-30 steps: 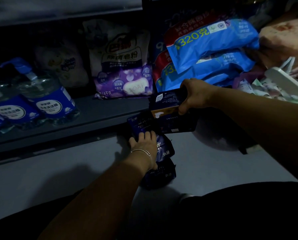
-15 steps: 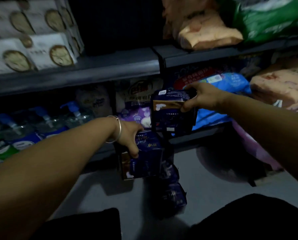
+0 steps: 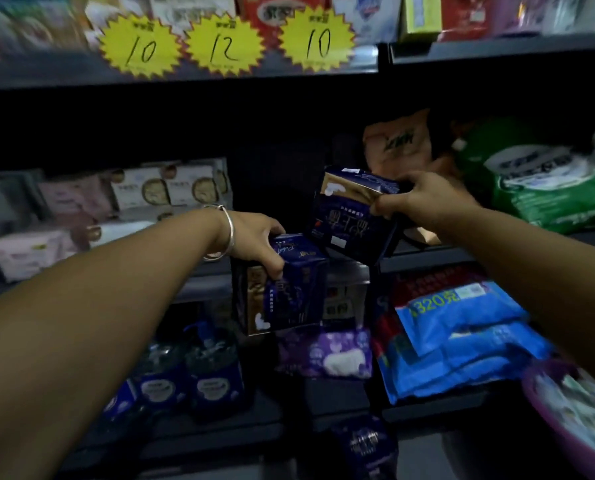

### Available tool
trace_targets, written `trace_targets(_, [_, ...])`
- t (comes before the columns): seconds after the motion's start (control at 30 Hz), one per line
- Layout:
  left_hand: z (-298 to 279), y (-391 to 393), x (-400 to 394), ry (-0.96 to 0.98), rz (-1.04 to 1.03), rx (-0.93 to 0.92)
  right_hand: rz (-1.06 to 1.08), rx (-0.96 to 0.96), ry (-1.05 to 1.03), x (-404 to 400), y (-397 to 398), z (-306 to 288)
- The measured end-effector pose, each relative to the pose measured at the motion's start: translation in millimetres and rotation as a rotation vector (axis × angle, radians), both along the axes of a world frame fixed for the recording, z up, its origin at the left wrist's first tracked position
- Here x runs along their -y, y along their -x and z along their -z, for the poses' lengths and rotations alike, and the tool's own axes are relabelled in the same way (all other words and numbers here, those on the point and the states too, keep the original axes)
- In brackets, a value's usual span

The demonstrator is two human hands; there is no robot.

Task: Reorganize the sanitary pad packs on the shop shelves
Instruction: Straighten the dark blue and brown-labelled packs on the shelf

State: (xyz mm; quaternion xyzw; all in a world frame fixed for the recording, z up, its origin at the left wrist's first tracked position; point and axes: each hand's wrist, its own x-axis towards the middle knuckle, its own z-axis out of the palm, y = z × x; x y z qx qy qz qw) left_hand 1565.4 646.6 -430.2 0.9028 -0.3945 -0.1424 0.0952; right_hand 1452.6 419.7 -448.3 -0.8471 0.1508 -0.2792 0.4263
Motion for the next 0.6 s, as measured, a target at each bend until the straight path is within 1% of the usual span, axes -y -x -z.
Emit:
trace_targets(0.17, [-17,-32,16,0.082,-0.055,0.051,0.089,-0.063,0.083,19,-20,5])
trace_targets(0.27, [-23,-51,30,0.098,-0.081,0.075,0.096,-0.075,0.013,30,-36,3])
trace_targets(0.4, [-31,-80,48,0.109,-0.123,0.126,0.096,-0.031,-0.074,40,-62,-8])
trace_targets(0.53, [-32,-106,64,0.106,-0.189,0.204,0.103,-0.050,-0.065,53,-88,-14])
trace_targets(0.6, [-28,-119,71,0.101,-0.205,0.210,0.088,-0.069,-0.062,61,-100,-14])
